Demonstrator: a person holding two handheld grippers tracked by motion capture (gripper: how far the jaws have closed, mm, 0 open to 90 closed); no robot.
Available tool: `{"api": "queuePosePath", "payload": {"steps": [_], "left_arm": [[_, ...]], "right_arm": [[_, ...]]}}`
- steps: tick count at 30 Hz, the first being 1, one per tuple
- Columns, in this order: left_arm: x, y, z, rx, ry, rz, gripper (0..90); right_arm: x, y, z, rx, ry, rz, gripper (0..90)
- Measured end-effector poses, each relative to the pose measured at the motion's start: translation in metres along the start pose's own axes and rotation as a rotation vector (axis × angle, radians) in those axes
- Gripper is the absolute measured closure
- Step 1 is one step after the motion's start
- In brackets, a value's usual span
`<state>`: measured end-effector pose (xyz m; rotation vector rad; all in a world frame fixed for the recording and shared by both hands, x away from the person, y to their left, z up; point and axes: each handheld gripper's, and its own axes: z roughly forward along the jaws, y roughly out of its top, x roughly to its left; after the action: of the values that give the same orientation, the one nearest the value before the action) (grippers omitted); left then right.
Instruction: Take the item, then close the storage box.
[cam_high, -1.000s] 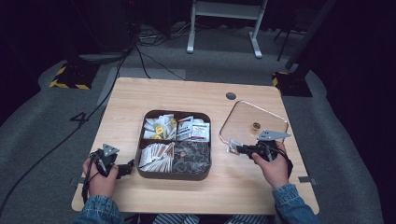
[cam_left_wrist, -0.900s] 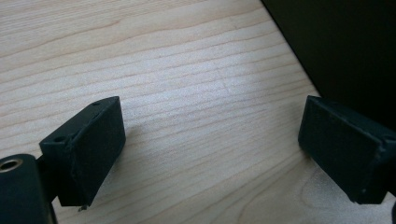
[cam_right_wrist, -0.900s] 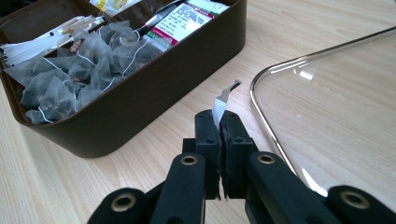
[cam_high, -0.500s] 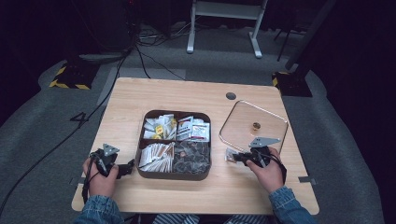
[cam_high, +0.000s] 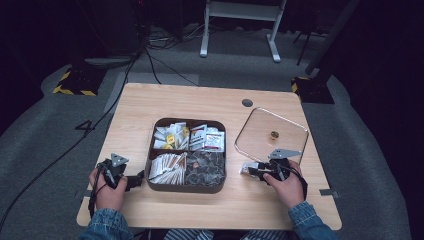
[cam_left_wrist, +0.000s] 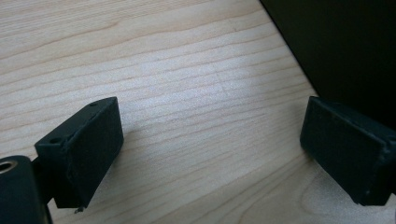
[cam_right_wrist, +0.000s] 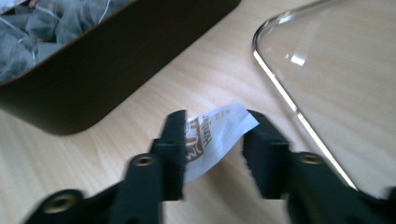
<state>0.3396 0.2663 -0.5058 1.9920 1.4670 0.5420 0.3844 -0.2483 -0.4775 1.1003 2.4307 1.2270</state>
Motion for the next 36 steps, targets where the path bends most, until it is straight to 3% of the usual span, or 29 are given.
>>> {"api": "queuePosePath", "payload": {"steps": [5,10,22,30,36], "left_arm": [[0.0,0.0,0.0,0.0,0.001,0.0,6.6],[0.0,0.0,0.0,0.0,0.001,0.0,6.6],[0.0,0.0,0.0,0.0,0.001,0.0,6.6],[0.0,0.0,0.0,0.0,0.001,0.0,6.6],[-0.001,0.0,-0.001,0.0,0.005,0.002,7.0]], "right_arm": [[-0.001,0.004,-0.006,-0.046,-0.065,-0.039,47.2],[-0.004,0.008,-0.015,-0.081,-0.085,-0.044,46.8],[-0.003,0.023,-0.034,-0.138,-0.077,-0.044,46.7],[0.007,0.03,-0.04,-0.158,-0.044,-0.075,46.7],[0.009,0.037,-0.044,-0.172,-0.046,-0.09,46.0]]}}
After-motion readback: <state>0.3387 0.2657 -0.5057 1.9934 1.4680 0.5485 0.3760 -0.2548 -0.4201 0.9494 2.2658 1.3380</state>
